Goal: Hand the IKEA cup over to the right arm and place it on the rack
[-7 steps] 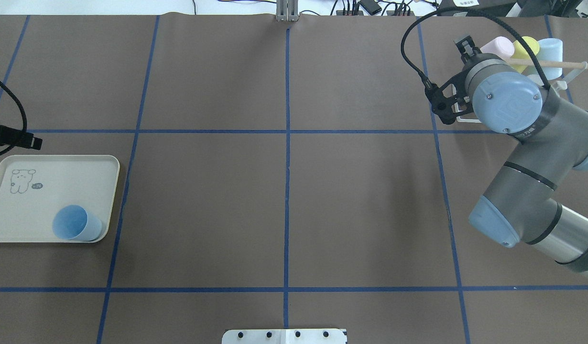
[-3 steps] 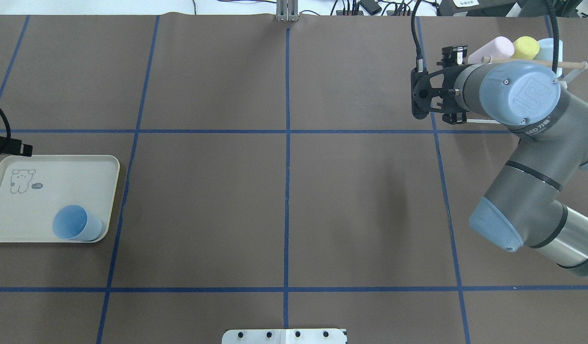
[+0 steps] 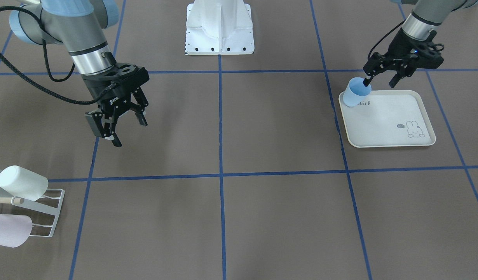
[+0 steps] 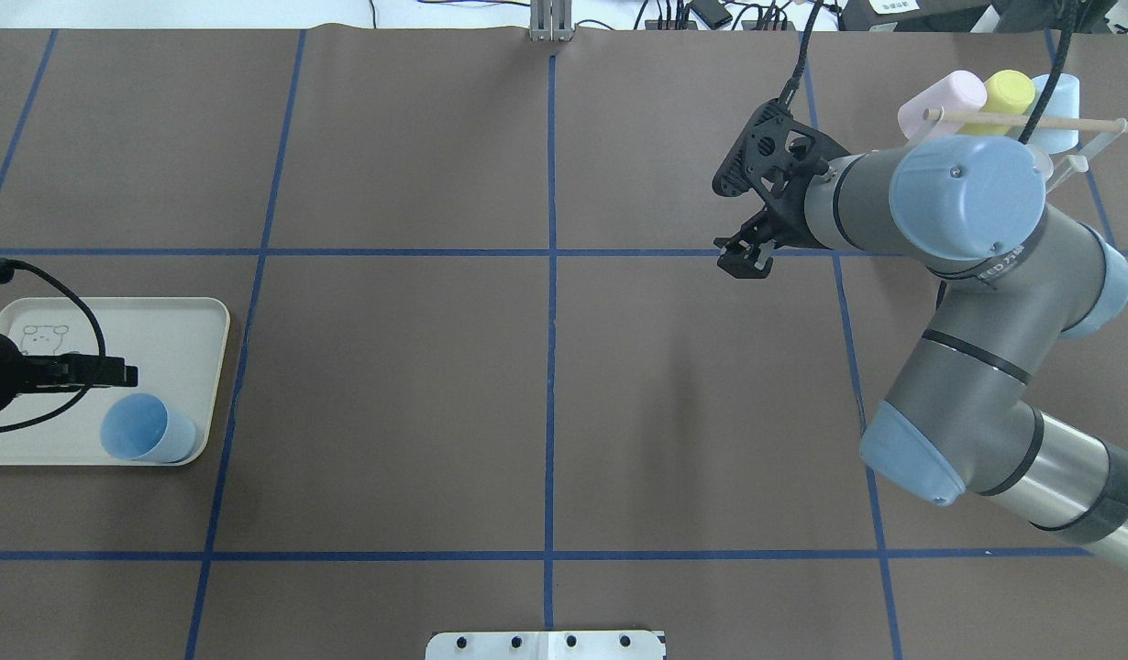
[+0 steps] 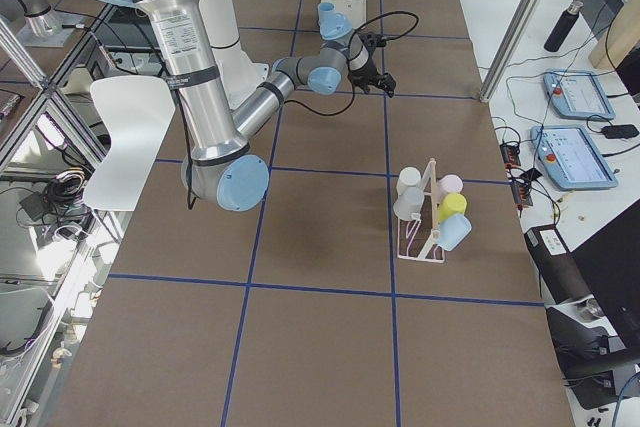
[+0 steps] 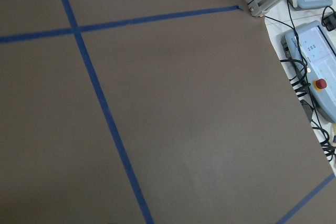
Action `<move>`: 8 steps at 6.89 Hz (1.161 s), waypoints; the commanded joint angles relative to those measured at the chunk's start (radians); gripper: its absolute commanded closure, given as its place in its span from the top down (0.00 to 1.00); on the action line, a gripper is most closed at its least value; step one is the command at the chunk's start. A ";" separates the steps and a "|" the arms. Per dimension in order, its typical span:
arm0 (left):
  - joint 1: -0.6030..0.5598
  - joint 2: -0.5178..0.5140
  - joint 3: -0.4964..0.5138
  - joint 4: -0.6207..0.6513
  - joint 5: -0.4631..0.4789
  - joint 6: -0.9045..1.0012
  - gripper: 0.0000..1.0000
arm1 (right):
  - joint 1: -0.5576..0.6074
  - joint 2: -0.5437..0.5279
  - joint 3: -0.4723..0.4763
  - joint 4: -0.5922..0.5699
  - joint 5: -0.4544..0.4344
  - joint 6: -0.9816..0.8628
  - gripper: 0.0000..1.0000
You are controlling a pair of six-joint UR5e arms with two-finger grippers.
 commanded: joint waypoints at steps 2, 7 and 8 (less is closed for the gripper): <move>0.059 0.006 0.047 0.002 0.065 -0.025 0.99 | -0.003 0.017 -0.001 0.005 0.066 0.063 0.98; 0.119 0.009 0.055 0.007 0.065 -0.020 0.25 | -0.004 0.018 -0.003 0.005 0.066 0.064 0.98; 0.117 0.026 0.054 0.005 0.065 -0.020 0.16 | -0.004 0.018 -0.003 0.005 0.066 0.064 0.98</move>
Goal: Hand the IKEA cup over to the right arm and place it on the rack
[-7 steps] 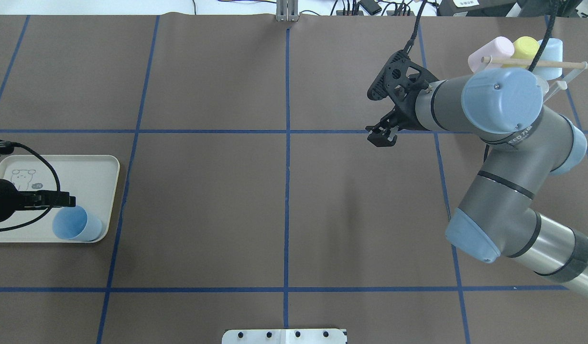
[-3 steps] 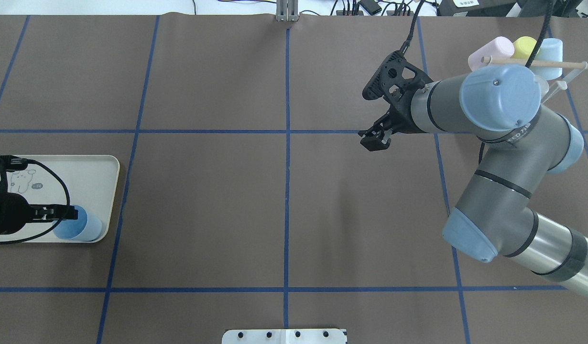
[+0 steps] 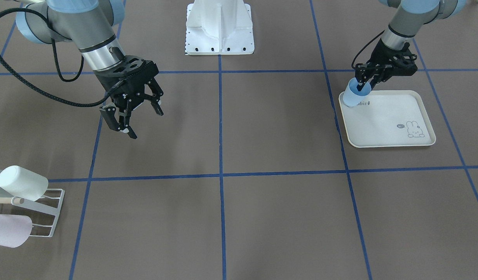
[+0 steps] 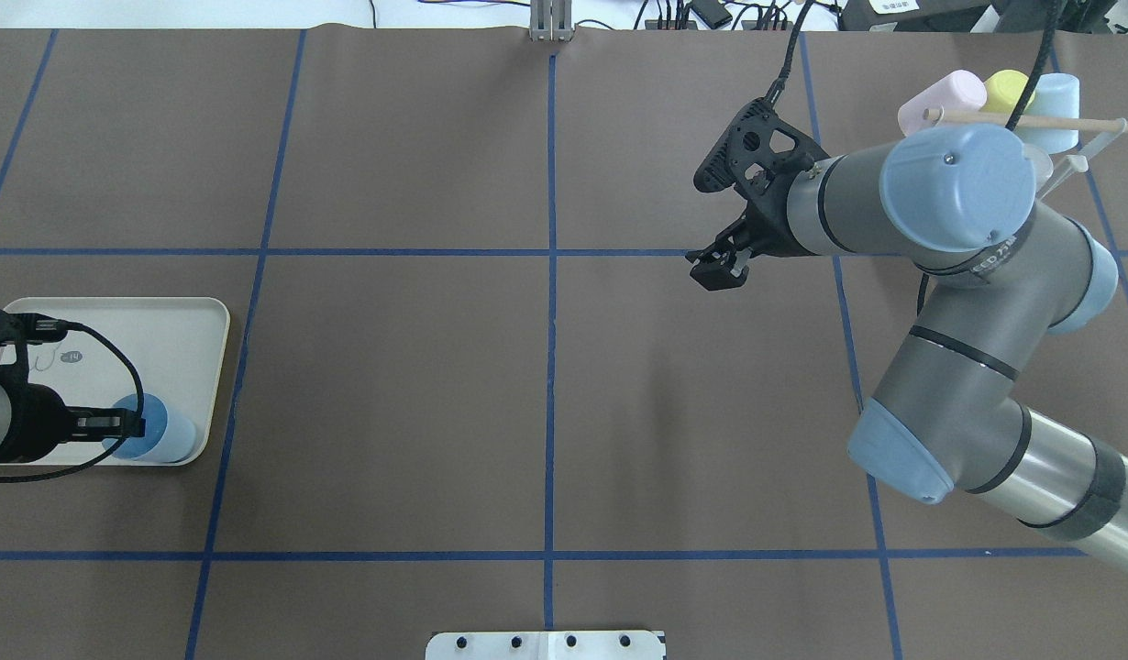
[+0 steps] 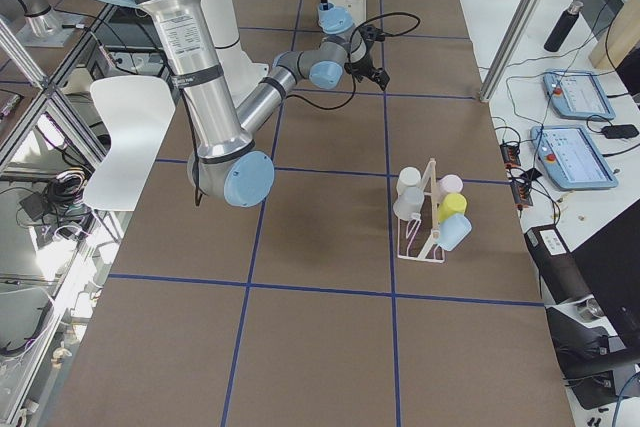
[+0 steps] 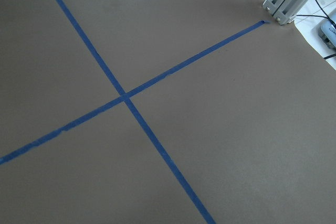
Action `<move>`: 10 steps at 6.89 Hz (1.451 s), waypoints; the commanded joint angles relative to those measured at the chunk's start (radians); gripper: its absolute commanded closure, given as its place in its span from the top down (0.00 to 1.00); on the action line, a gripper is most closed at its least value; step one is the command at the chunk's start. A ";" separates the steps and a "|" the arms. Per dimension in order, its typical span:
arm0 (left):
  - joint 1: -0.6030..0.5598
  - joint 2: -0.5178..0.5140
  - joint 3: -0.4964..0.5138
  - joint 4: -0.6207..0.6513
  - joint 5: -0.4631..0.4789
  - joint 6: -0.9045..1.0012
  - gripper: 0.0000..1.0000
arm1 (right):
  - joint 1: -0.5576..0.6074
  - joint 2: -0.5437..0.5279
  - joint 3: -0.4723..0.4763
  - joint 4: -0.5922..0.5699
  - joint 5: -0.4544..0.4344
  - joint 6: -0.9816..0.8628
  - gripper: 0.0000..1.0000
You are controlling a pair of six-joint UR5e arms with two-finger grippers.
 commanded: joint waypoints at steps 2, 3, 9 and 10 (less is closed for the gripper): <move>-0.007 0.031 0.001 0.001 0.000 0.002 0.12 | 0.000 0.000 0.000 0.000 0.000 -0.001 0.98; -0.015 0.049 -0.002 0.001 0.000 0.002 0.10 | -0.002 0.000 0.000 0.000 0.000 -0.001 0.98; -0.282 -0.102 -0.086 -0.011 -0.295 0.014 0.00 | -0.104 0.000 -0.064 0.315 -0.006 0.025 0.99; -0.279 -0.206 -0.083 -0.011 -0.329 -0.124 0.00 | -0.141 0.000 -0.112 0.460 -0.006 0.037 0.99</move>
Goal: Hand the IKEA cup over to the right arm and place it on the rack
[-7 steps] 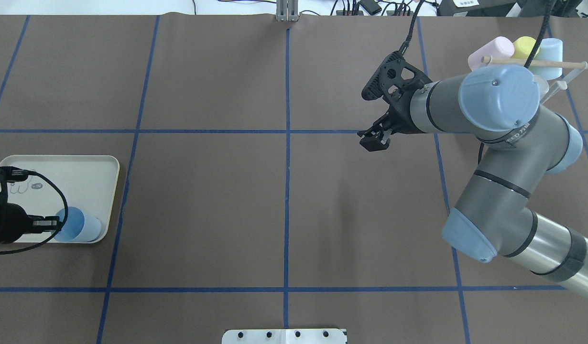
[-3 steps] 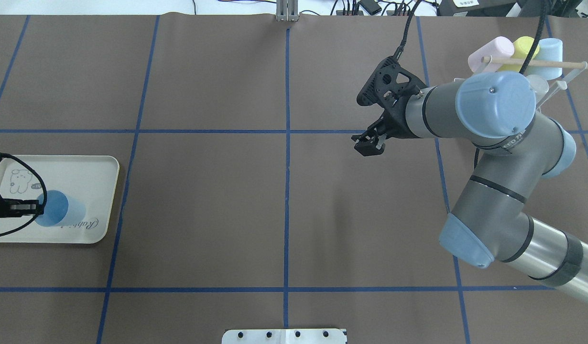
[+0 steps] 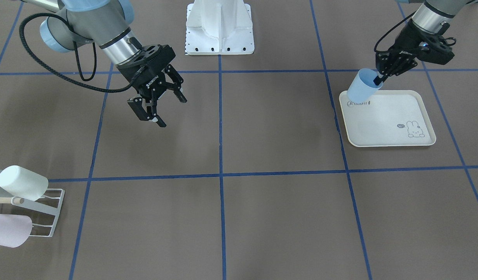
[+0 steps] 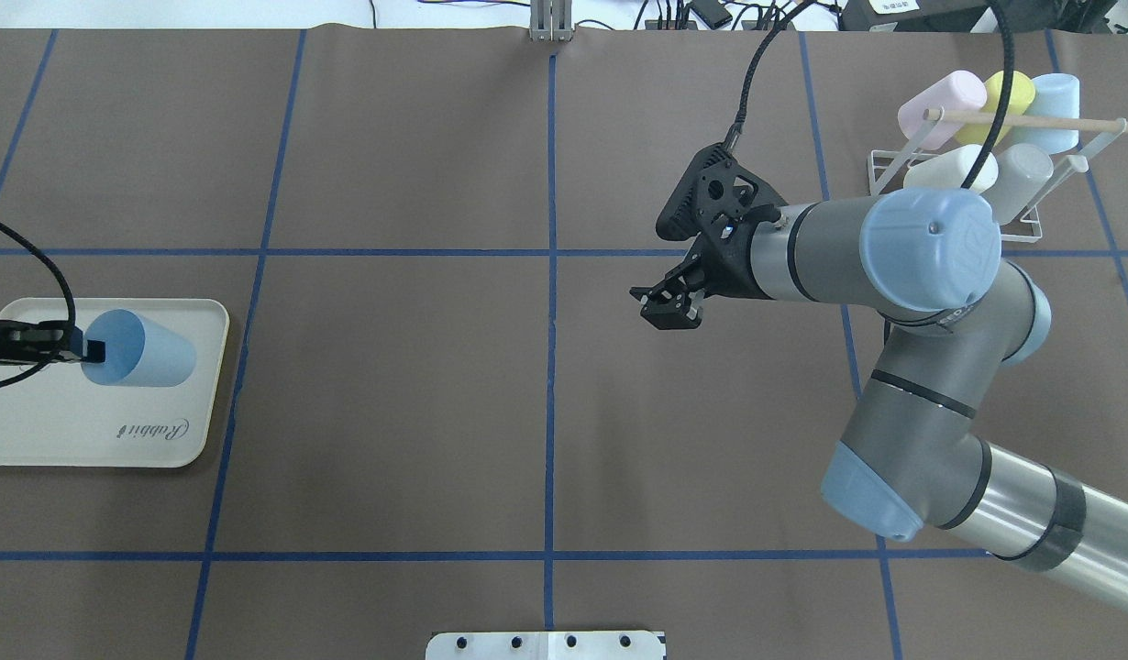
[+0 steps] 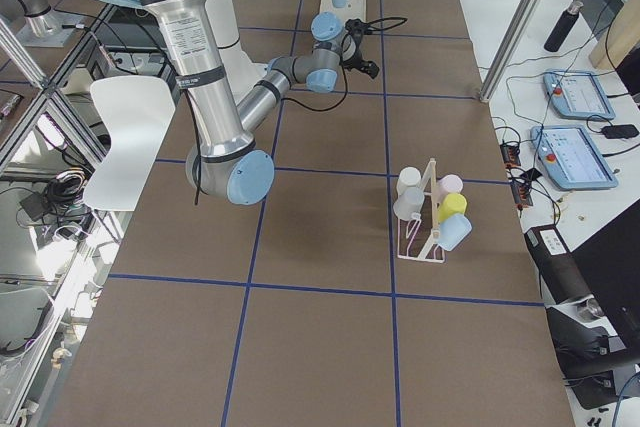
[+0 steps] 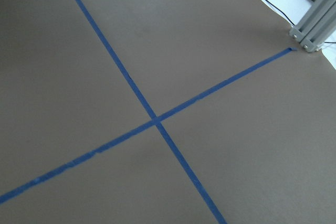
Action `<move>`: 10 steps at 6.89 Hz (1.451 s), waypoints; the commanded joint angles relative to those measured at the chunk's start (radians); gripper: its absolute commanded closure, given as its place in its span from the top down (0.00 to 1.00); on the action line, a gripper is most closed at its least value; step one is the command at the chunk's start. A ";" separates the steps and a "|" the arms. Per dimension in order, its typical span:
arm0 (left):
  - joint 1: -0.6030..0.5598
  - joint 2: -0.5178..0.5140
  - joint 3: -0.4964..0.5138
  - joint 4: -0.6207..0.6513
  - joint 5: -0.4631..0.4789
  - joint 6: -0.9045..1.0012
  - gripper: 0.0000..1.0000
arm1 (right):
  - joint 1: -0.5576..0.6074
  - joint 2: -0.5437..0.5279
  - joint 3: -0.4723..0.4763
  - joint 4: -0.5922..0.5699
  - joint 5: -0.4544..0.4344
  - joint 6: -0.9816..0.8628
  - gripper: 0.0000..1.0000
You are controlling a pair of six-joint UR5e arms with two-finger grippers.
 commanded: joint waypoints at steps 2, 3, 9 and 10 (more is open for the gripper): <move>-0.003 -0.287 0.007 -0.007 -0.092 -0.398 0.00 | -0.094 0.000 -0.127 0.391 -0.003 0.110 0.99; 0.012 -0.360 0.013 -0.010 -0.093 -0.475 0.00 | -0.108 0.002 -0.144 0.450 -0.008 0.110 0.99; 0.187 -0.528 0.267 -0.496 -0.081 -0.670 0.00 | -0.127 0.005 -0.208 0.704 -0.003 0.081 0.96; 0.207 -0.565 0.306 -0.496 -0.081 -0.677 0.00 | -0.138 0.006 -0.208 0.705 -0.003 0.049 0.96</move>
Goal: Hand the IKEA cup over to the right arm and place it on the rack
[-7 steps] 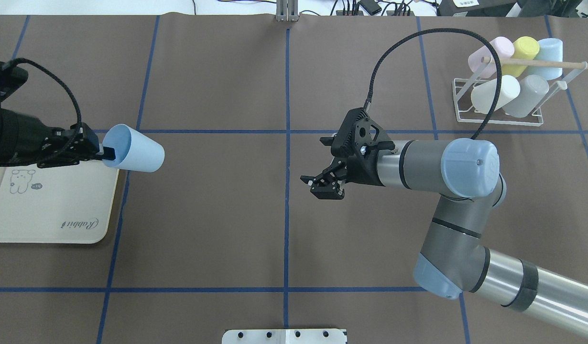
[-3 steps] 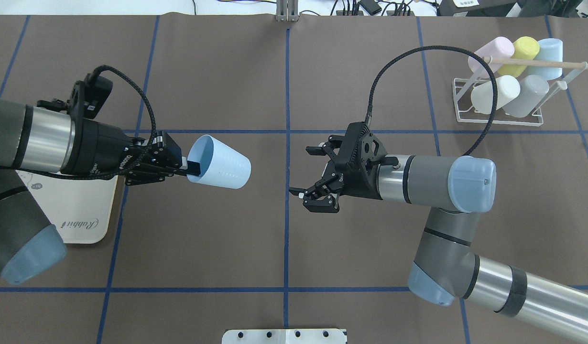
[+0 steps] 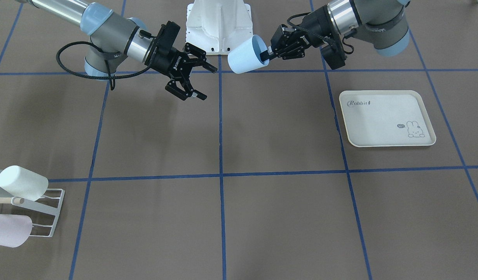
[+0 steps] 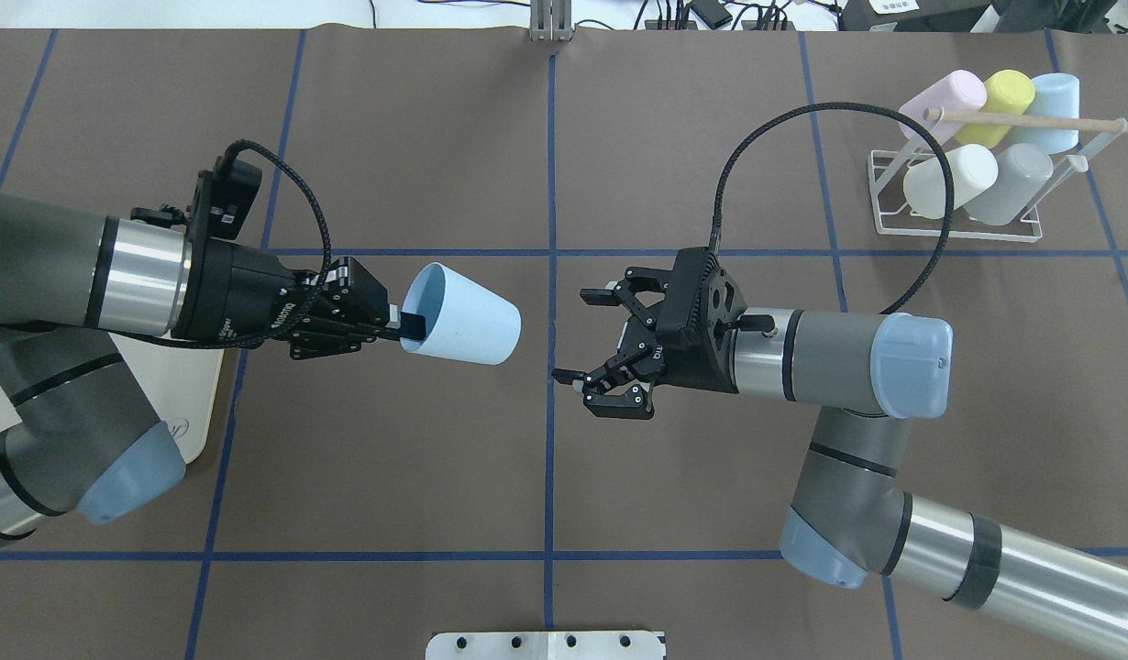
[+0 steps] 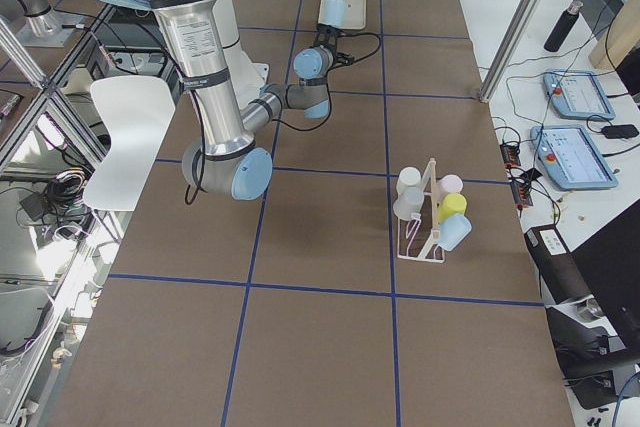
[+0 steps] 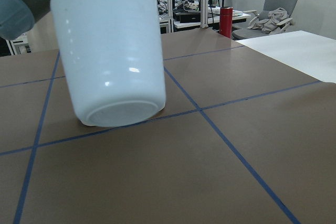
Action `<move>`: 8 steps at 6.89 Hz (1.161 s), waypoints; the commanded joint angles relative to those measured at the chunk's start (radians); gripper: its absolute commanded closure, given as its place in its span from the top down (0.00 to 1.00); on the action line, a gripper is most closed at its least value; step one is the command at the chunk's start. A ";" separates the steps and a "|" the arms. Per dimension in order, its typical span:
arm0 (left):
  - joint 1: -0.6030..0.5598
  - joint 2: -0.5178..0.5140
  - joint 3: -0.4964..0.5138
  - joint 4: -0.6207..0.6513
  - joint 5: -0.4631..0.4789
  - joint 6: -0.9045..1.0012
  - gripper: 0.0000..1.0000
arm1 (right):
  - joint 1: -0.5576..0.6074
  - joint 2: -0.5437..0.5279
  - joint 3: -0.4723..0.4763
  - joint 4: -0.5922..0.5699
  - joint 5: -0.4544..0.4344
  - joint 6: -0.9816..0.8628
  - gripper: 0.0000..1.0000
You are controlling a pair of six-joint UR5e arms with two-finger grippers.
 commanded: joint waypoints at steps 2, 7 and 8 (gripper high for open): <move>0.046 -0.074 0.078 -0.014 0.007 -0.007 0.00 | -0.018 0.001 0.004 0.012 0.000 -0.037 0.95; 0.115 -0.084 0.111 -0.014 0.088 -0.004 0.00 | -0.037 0.021 0.007 0.010 0.000 -0.053 0.94; 0.115 -0.084 0.111 -0.014 0.088 -0.003 0.00 | -0.037 0.019 0.009 0.010 0.000 -0.054 0.82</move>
